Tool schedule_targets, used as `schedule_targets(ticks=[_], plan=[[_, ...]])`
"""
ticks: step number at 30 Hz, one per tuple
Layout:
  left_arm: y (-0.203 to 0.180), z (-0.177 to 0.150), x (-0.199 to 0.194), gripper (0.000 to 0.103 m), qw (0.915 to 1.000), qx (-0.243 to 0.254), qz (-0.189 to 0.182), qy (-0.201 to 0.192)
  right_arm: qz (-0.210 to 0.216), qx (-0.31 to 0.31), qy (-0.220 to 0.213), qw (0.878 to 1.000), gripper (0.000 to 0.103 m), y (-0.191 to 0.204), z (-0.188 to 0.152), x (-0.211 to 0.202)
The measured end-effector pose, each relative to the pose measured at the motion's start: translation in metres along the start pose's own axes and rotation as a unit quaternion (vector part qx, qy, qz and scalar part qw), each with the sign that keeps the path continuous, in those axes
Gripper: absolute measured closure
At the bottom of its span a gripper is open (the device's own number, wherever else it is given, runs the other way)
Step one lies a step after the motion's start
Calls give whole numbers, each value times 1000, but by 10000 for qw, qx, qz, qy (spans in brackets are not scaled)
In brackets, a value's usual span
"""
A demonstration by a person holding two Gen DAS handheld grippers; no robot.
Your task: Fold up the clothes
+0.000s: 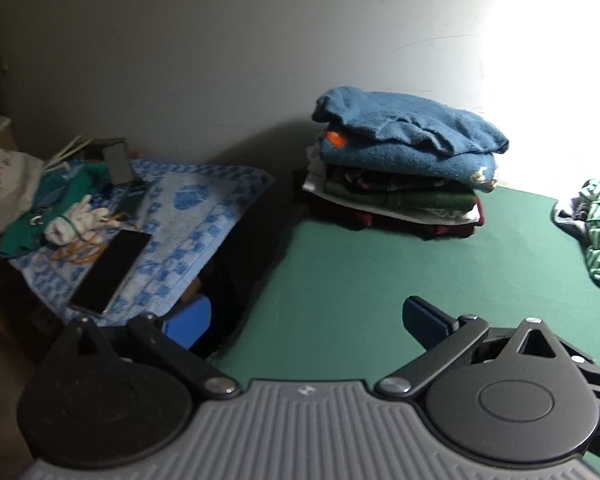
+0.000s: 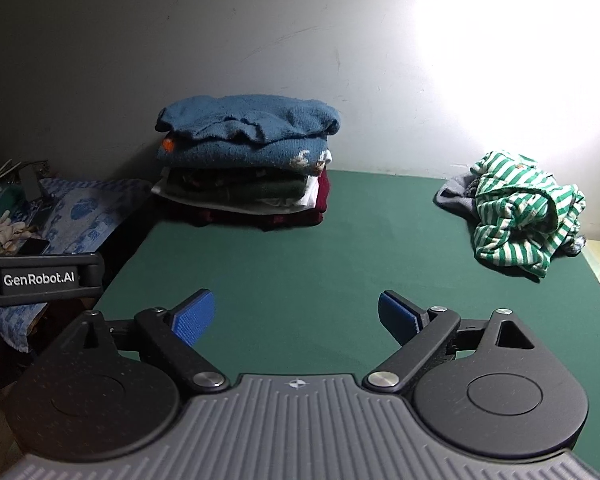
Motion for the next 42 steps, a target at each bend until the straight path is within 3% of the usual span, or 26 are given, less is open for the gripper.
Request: schedule_targets(ticks=[16, 30, 34, 42], plan=[[-15, -40, -23, 0, 9993, 106, 223, 279, 534, 88, 202, 9983, 11, -19, -24, -9], [-3, -45, -21, 0, 9992, 333, -95, 203, -51, 193, 225, 9995, 12, -6, -29, -18], [4, -49, -20, 0, 9983, 170, -459, 303, -264, 223, 297, 9990, 11, -3, -34, -22], [6, -54, -15, 0, 9974, 234, -559, 385, -277, 203, 269, 9990, 12, 5, -41, -28]])
Point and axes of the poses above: each gripper's, at about its wrist camera, not at the fingertips, and x roughly the way its jaws point, y to its left, z to its top, the point moved 8 cm from there along x, roughly the way its jaws point, and after that the axes turned 2 degrees about z, right-handed, at the moved point
